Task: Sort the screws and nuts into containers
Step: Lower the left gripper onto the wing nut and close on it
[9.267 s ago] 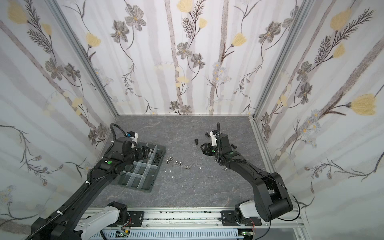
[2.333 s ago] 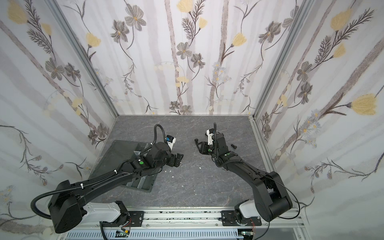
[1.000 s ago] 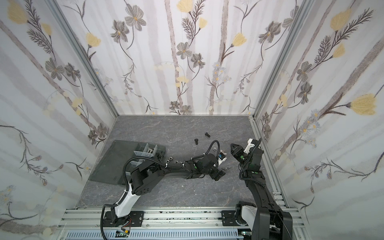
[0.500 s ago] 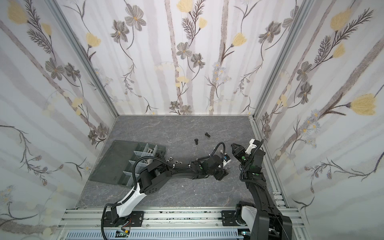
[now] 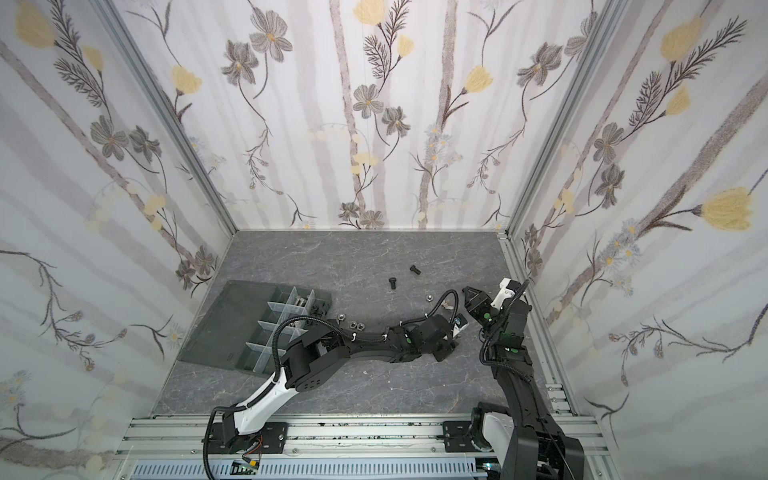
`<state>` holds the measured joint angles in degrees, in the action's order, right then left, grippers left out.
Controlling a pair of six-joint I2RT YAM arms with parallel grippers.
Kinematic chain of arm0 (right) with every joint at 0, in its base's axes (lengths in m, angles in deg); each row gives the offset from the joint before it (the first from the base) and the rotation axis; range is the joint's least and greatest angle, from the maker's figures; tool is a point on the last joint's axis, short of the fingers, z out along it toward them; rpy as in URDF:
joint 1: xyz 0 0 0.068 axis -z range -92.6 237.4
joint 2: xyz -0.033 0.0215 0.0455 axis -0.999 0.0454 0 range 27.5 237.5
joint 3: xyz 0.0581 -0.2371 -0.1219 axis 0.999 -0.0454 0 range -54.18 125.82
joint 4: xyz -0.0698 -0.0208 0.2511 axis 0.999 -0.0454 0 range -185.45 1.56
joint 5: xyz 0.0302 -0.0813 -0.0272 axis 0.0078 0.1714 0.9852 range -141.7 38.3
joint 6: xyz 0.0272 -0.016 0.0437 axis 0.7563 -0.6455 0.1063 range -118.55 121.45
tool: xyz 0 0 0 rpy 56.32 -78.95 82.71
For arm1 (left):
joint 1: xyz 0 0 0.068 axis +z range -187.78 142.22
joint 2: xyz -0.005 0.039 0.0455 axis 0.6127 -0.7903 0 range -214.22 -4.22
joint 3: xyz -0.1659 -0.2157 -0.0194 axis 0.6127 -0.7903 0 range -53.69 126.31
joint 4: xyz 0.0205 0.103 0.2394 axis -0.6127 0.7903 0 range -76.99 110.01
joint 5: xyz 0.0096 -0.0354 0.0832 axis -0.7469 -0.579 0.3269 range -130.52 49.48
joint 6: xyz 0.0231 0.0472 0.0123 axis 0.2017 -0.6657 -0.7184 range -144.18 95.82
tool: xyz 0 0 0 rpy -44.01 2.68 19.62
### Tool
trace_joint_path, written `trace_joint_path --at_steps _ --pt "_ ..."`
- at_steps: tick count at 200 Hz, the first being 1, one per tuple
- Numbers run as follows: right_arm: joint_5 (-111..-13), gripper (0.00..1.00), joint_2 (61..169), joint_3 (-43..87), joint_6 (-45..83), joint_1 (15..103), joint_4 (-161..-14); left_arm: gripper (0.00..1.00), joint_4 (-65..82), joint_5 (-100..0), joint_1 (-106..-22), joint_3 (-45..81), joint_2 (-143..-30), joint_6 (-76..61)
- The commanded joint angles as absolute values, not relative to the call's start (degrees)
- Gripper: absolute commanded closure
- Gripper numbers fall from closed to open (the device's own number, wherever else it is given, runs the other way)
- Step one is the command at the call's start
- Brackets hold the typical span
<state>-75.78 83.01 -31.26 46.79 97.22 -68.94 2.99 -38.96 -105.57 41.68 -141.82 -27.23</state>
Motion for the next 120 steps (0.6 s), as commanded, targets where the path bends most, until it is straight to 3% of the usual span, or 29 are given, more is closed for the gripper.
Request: trace_joint_path --at_steps 1,31,90,120 --pt "-75.7 0.53 82.7 -31.4 46.5 97.3 -66.4 0.66 5.8 -37.3 -105.6 42.1 -142.6 -29.2" --pt "-75.8 0.53 82.8 -31.5 46.5 97.3 -66.3 0.79 6.7 -37.1 -105.8 43.3 -143.1 -29.6" --pt "-75.9 0.53 83.1 -31.3 46.5 97.3 -66.0 0.94 7.0 -35.2 -105.8 43.9 -143.2 -29.4" --pt "-75.9 0.53 83.5 -31.5 45.8 97.3 -65.9 0.95 7.3 -33.9 -105.7 42.9 -141.7 -28.9"
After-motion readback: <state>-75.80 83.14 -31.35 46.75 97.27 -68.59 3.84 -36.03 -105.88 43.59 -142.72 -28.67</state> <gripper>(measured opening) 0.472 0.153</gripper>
